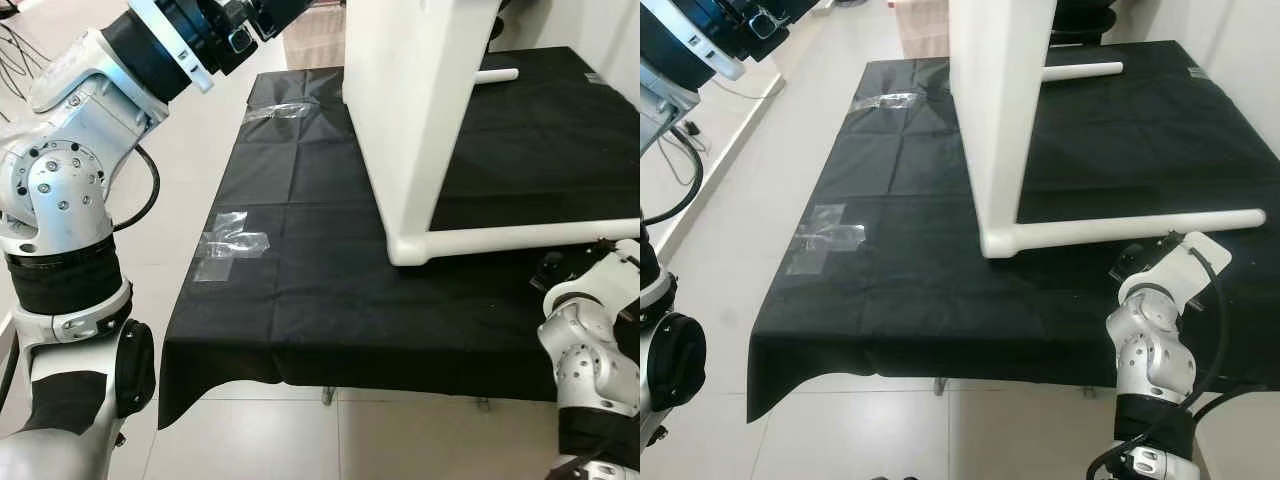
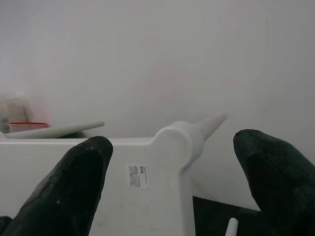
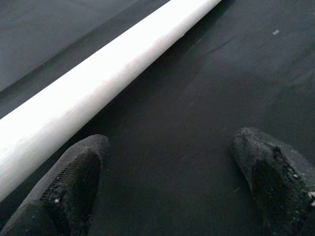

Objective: Building children table

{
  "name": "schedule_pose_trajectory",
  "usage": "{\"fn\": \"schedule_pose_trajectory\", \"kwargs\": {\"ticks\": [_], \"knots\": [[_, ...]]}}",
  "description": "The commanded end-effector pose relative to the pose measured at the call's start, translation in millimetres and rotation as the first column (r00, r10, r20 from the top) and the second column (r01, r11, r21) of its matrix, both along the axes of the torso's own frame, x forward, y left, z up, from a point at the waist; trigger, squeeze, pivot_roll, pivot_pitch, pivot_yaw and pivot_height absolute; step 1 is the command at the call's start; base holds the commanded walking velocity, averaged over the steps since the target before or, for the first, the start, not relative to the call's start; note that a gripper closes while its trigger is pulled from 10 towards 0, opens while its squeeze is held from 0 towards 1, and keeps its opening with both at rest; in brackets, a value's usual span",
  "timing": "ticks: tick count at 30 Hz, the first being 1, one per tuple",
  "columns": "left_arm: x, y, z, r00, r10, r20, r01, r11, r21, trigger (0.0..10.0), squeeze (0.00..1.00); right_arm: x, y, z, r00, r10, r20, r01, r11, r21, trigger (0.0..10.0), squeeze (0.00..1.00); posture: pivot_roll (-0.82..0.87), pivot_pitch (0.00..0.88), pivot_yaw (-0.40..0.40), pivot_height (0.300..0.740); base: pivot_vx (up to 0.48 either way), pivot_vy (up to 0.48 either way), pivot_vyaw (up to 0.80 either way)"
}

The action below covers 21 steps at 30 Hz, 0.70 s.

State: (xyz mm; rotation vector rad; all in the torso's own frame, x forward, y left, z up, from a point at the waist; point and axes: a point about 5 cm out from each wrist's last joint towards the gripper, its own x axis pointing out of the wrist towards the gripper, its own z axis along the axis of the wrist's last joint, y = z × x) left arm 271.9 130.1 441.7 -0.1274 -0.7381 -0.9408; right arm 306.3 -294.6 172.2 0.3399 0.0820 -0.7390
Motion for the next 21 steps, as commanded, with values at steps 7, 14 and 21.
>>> {"fn": "schedule_pose_trajectory", "kwargs": {"ticks": [7,14,21], "knots": [[0.7,3.1,-12.3,1.000,0.017,-0.022,-0.017,1.000,0.001,10.0,0.00,-5.0,5.6,42.7,0.970,0.127,0.208,-0.116,0.991,-0.064,10.0,1.00,-0.05,0.188,0.083,0.740,0.000,0.000,0.00],[17.3,-3.9,-67.5,0.980,0.114,-0.163,-0.112,0.993,0.023,10.0,0.00,-0.6,49.4,63.0,0.869,0.453,0.197,-0.365,0.858,-0.360,10.0,0.00,-0.05,0.182,0.087,0.740,0.000,0.000,0.00],[18.8,-7.9,-163.5,0.872,0.231,-0.432,-0.251,0.968,0.009,10.0,0.00,-1.0,93.4,58.2,0.769,0.639,0.024,-0.503,0.627,-0.595,10.0,0.00,-0.05,0.165,0.074,0.740,0.000,0.000,0.00]]}}
